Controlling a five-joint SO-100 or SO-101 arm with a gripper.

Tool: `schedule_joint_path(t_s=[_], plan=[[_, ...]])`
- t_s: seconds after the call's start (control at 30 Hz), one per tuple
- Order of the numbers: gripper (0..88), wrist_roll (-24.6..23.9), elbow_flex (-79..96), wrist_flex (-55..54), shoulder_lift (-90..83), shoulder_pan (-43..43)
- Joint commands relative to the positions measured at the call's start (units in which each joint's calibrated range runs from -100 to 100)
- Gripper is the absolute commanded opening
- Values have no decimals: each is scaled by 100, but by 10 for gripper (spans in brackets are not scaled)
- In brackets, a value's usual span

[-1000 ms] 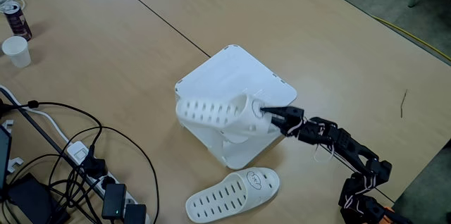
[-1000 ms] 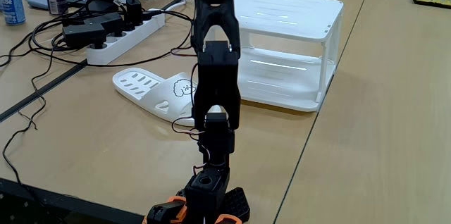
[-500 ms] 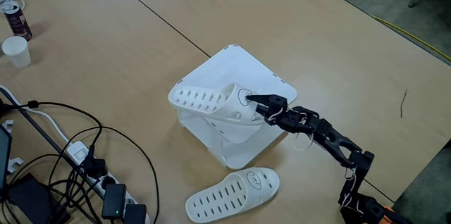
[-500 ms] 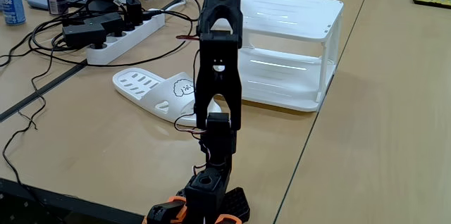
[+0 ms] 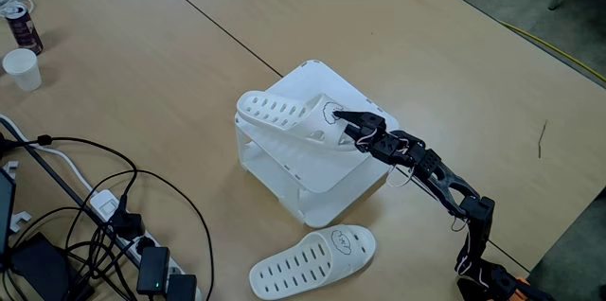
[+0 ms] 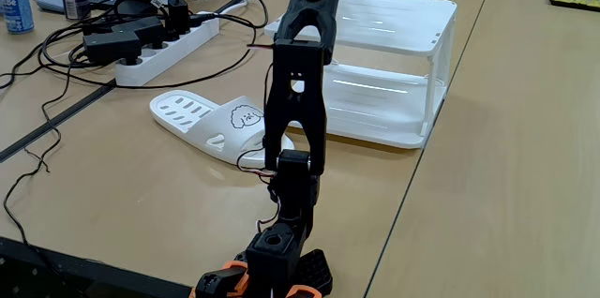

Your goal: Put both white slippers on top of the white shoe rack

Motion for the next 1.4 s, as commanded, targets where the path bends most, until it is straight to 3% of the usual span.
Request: schedule_joint_path(t_s=[0.0,1.0,1.2,1.37], plan=[[8,42,-611,-25,9,154],[16,42,-620,-112,691,211],[137,42,-620,-112,716,170],[152,42,-620,-112,708,162]])
